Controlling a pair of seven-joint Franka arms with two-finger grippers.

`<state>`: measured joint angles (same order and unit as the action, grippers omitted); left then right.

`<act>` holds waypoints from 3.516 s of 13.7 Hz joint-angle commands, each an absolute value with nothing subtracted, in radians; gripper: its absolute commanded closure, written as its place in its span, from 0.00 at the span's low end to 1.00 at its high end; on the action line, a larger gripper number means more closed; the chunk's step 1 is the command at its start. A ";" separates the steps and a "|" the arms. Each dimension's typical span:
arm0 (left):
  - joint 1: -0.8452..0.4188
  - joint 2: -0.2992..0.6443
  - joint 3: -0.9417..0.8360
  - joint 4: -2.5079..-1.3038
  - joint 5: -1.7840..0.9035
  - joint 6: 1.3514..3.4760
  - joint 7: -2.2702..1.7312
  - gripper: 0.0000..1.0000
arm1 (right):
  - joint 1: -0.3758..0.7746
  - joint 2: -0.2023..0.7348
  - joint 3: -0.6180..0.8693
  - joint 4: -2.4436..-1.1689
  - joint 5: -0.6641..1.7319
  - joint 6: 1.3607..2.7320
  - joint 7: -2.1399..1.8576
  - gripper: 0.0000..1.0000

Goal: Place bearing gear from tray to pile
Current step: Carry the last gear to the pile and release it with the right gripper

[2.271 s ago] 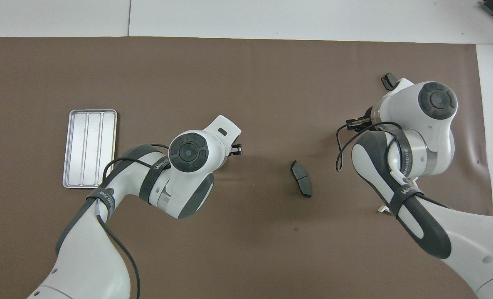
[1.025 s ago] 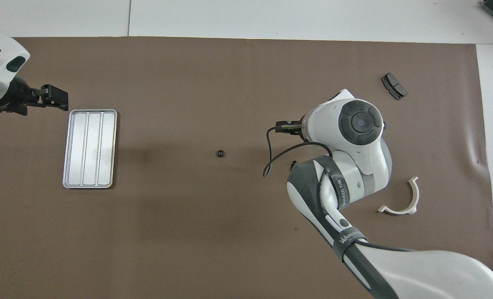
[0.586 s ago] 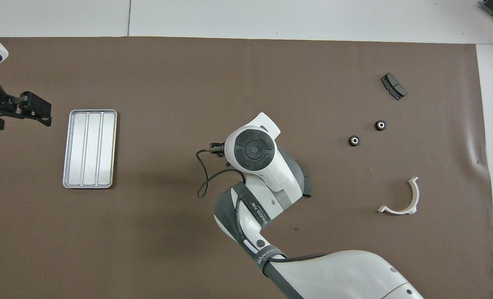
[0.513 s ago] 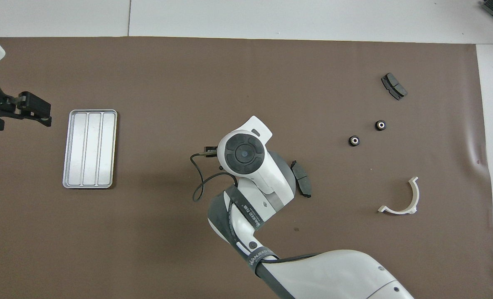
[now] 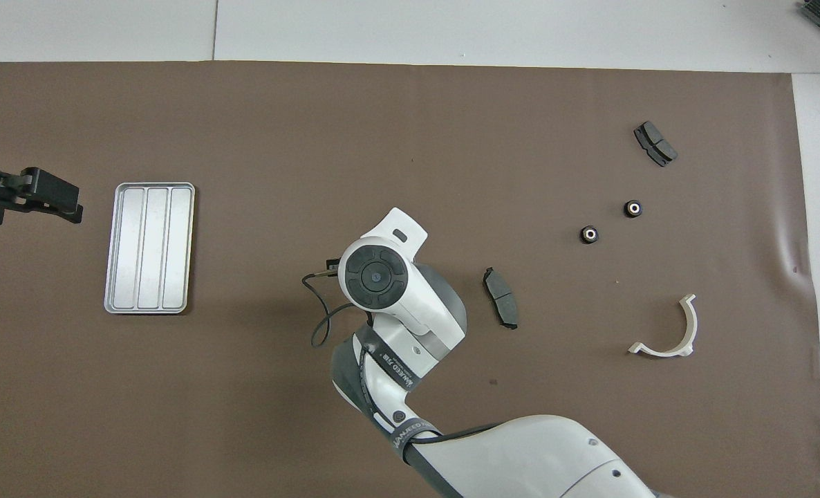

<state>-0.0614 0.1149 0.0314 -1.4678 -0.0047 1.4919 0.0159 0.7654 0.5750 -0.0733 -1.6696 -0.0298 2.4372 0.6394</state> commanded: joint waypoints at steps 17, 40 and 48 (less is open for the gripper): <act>-0.060 0.083 0.037 -1.509 -0.015 1.522 0.023 0.00 | 0.764 0.589 -0.077 -1.720 -0.137 2.577 0.667 0.78; -0.060 0.083 0.037 -1.511 -0.015 1.522 0.023 0.00 | 0.150 0.472 -0.087 -1.779 0.023 2.364 -0.099 1.00; -0.060 0.083 0.037 -1.511 -0.015 1.522 0.023 0.00 | 0.155 0.526 -0.087 -1.749 0.117 2.480 -0.117 1.00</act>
